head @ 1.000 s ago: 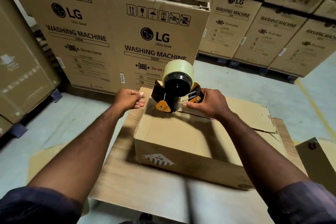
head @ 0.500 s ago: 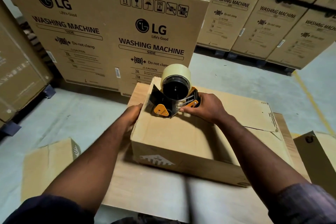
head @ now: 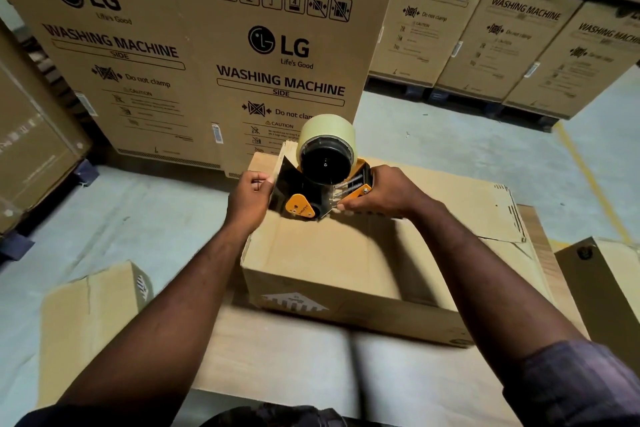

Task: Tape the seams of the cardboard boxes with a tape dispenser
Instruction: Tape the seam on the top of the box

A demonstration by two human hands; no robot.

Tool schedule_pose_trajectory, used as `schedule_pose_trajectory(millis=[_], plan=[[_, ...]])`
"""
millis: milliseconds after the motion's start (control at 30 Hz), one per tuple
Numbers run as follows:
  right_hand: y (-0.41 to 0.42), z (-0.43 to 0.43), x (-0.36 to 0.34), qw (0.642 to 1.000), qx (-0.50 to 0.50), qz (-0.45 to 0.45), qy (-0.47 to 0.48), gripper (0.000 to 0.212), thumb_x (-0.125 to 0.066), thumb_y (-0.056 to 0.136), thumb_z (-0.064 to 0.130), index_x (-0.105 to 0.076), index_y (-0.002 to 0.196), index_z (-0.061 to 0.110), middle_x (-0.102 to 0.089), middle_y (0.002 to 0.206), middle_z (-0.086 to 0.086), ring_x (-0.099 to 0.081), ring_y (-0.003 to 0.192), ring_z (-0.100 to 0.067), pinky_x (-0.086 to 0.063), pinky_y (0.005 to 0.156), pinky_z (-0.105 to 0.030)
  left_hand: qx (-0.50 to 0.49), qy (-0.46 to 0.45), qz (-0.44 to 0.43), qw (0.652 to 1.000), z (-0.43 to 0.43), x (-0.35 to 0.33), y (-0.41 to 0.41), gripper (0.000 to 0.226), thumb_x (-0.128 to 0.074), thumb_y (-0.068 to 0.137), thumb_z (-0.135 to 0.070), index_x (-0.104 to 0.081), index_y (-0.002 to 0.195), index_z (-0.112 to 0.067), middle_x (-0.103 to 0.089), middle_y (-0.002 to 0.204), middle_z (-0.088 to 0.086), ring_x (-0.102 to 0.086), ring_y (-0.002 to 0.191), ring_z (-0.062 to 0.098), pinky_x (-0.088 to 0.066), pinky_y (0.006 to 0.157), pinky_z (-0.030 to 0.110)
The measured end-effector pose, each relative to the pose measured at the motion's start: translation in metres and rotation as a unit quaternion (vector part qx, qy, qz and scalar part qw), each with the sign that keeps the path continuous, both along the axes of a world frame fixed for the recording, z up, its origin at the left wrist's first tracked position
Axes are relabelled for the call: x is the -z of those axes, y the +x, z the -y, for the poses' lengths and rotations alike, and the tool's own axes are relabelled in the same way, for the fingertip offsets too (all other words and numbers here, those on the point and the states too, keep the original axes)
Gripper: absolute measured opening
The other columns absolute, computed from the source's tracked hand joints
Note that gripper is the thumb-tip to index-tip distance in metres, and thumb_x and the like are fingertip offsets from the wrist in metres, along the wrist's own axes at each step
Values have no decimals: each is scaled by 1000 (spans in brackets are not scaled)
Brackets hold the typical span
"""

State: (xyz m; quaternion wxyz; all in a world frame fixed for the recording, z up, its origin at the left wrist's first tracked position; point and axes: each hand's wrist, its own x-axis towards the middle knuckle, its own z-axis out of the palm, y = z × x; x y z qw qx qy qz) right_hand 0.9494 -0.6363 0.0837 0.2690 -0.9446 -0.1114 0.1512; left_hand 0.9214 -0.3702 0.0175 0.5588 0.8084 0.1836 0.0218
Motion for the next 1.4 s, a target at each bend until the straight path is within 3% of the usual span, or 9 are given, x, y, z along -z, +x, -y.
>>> schedule_pose_trajectory(millis=[233, 400, 567, 667, 800, 867, 1000, 1267, 1400], plan=[[-18, 32, -6, 999, 21, 26, -22, 51, -83, 62, 69, -73, 97, 32, -75, 88, 14, -69, 87, -8, -58, 80, -38, 10, 61, 52, 997, -2, -2, -2, 19, -56, 101, -26, -61, 115, -15, -63, 104, -1, -58, 94, 14, -37, 63, 14], [-34, 81, -6, 997, 61, 28, -39, 52, -84, 58, 69, -74, 94, 33, -75, 85, 15, -69, 86, -6, -58, 81, -40, 10, 104, 51, 993, 2, -4, -1, 17, -56, 101, -25, -60, 114, -15, -64, 109, 2, -59, 98, 18, -39, 73, 25], [-31, 85, -2, 996, 30, 56, -64, 50, -84, 65, 66, -74, 98, 30, -74, 88, 12, -68, 86, -12, -55, 74, -33, 101, 399, 147, 899, 32, -24, -20, 31, -59, 96, -14, -59, 124, -27, -58, 128, -2, -49, 119, 22, -39, 97, 42], [-28, 86, -3, 992, 15, 83, -96, 55, -79, 67, 73, -71, 99, 29, -69, 83, 9, -64, 80, -15, -43, 64, -28, 244, 361, 105, 894, 77, -22, -51, 22, -47, 102, -26, -60, 119, -23, -52, 145, 1, -41, 138, 23, -31, 117, 47], [-34, 90, 2, 992, 11, 89, -93, 57, -74, 69, 77, -70, 97, 28, -71, 84, 8, -64, 80, -13, -41, 59, -26, 313, 413, 33, 855, 89, -14, -60, 51, -24, 107, -35, -71, 109, -16, -26, 164, 6, -10, 154, 16, -2, 126, 42], [-36, 93, 2, 992, 9, 88, -95, 56, -72, 70, 78, -70, 96, 29, -71, 83, 9, -64, 80, -13, -41, 57, -27, 313, 409, 43, 856, 84, -11, -58, 52, -22, 107, -37, -64, 130, -18, -25, 164, 0, -11, 153, 12, -4, 126, 40], [-42, 120, -12, 992, 5, 71, -106, 52, -75, 73, 72, -68, 98, 28, -68, 79, 11, -62, 76, -10, -37, 55, -24, 304, 403, 38, 863, 80, -4, -56, 55, -23, 106, -43, -15, 159, -34, -12, 165, -14, -8, 153, 7, -9, 125, 39], [-62, 227, -11, 993, 34, 69, -93, 51, -80, 69, 69, -70, 98, 29, -72, 82, 11, -67, 81, -12, -54, 67, -31, 237, 422, -19, 875, 122, -11, -61, 55, -29, 107, -36, -19, 160, -22, -11, 167, -3, -6, 155, 17, -4, 125, 44], [-60, 224, -9, 994, 26, 81, -76, 50, -81, 70, 67, -71, 96, 26, -72, 83, 7, -66, 80, -13, -45, 60, -27, 317, 435, 11, 843, 203, -14, -75, 57, -22, 106, -41, -29, 156, -14, -10, 168, 5, -3, 155, 23, -4, 125, 49]])
